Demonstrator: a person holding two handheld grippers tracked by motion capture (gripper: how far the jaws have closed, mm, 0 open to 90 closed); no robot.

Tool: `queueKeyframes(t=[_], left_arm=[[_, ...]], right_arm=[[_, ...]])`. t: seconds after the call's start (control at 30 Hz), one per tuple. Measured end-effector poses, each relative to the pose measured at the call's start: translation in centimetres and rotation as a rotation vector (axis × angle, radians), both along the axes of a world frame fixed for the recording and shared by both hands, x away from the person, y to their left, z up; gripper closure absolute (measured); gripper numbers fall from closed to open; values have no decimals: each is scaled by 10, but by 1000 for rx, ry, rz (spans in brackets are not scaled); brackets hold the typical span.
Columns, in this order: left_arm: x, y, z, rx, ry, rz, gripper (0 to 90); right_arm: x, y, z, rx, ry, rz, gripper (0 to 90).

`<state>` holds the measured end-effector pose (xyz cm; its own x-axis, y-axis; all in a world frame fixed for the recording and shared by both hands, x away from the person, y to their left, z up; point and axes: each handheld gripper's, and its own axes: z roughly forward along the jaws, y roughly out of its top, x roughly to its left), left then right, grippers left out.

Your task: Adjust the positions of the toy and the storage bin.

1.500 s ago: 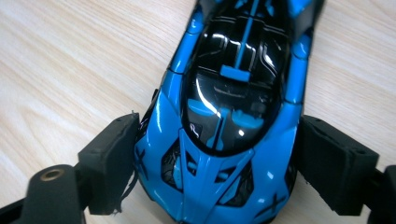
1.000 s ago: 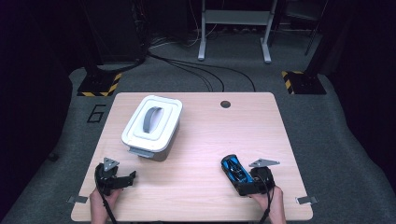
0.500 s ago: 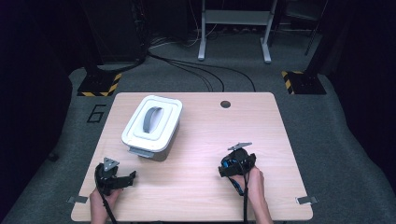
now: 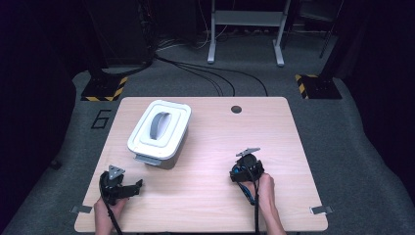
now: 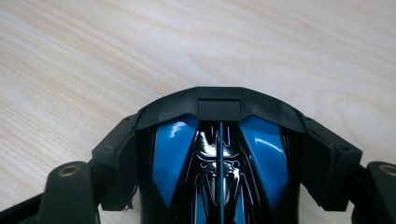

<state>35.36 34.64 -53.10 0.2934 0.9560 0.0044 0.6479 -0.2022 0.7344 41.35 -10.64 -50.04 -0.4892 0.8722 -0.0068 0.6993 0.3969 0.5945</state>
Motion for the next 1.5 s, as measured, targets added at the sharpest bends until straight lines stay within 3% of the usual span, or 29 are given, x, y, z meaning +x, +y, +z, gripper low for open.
queueKeyframes(t=[0.2, 0.3, 0.37, 0.73, 0.93, 1.07, 1.4, 1.5], left_arm=[[0, 0, 0, 1, -1, 0, 89], [0, 0, 0, 1, -1, -1, 89], [0, -1, 0, -6, -7, 6, 89], [0, -1, 0, -5, -7, 5, 89], [0, -1, -1, -4, -10, 6, 89], [0, -1, -1, -5, -10, 6, 89], [0, -1, -1, -6, -9, 6, 89], [0, -1, -1, -6, -9, 6, 89]], right_arm=[[-12, -11, 20, 59, -75, -18, 243], [-20, -19, 33, 84, -130, -25, 243], [-28, -29, 46, 104, -191, -19, 243], [-57, -61, 74, 198, -315, -69, 243], [-72, -86, 83, 208, -331, -116, 243], [-81, -103, 84, 185, -321, -145, 243], [-90, -122, 78, 63, -227, -135, 243], [-87, -121, 74, 52, -193, -111, 243]])
